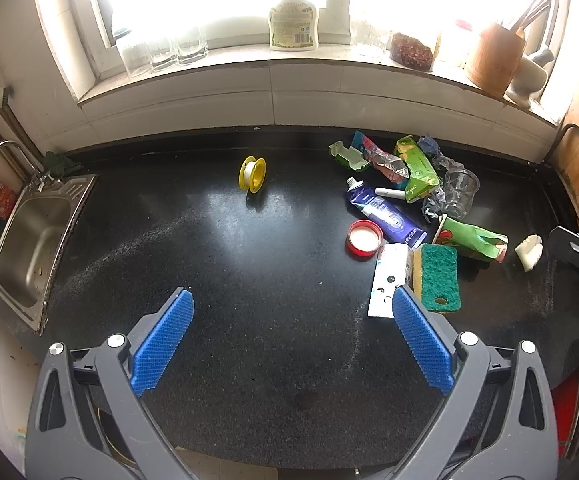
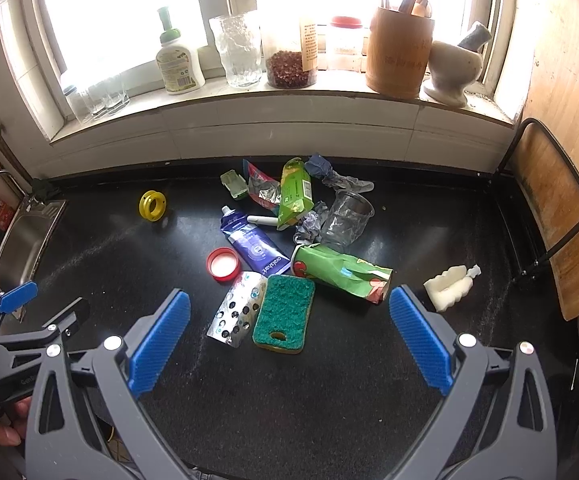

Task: Collect trash

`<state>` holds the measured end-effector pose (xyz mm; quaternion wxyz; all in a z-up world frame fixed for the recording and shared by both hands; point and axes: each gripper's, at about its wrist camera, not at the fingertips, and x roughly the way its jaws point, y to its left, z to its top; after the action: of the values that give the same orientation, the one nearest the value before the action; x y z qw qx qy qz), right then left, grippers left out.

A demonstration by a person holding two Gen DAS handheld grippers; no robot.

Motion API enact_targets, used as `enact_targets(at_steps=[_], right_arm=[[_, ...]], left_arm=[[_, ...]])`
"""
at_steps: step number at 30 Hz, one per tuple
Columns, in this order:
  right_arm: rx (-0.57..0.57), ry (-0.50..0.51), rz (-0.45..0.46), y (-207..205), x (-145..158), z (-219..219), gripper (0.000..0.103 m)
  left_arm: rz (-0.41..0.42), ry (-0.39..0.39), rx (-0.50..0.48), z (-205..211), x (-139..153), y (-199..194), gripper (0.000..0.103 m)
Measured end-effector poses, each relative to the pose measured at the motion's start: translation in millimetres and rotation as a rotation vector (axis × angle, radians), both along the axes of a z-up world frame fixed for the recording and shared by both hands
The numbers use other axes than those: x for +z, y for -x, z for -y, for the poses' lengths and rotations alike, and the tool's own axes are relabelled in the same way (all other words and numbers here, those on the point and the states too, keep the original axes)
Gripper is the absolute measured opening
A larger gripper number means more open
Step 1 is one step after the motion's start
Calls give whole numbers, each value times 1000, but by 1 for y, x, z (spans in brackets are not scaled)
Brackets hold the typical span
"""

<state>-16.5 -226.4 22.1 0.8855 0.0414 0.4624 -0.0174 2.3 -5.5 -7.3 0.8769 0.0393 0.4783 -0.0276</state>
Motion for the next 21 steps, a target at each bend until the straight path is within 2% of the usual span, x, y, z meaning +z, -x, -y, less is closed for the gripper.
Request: enact_targets(at_steps=[21], right_arm=[[-5, -3, -10, -3, -5, 2, 97]], left_arm=[[-29, 7, -2, 1, -7, -5, 97]])
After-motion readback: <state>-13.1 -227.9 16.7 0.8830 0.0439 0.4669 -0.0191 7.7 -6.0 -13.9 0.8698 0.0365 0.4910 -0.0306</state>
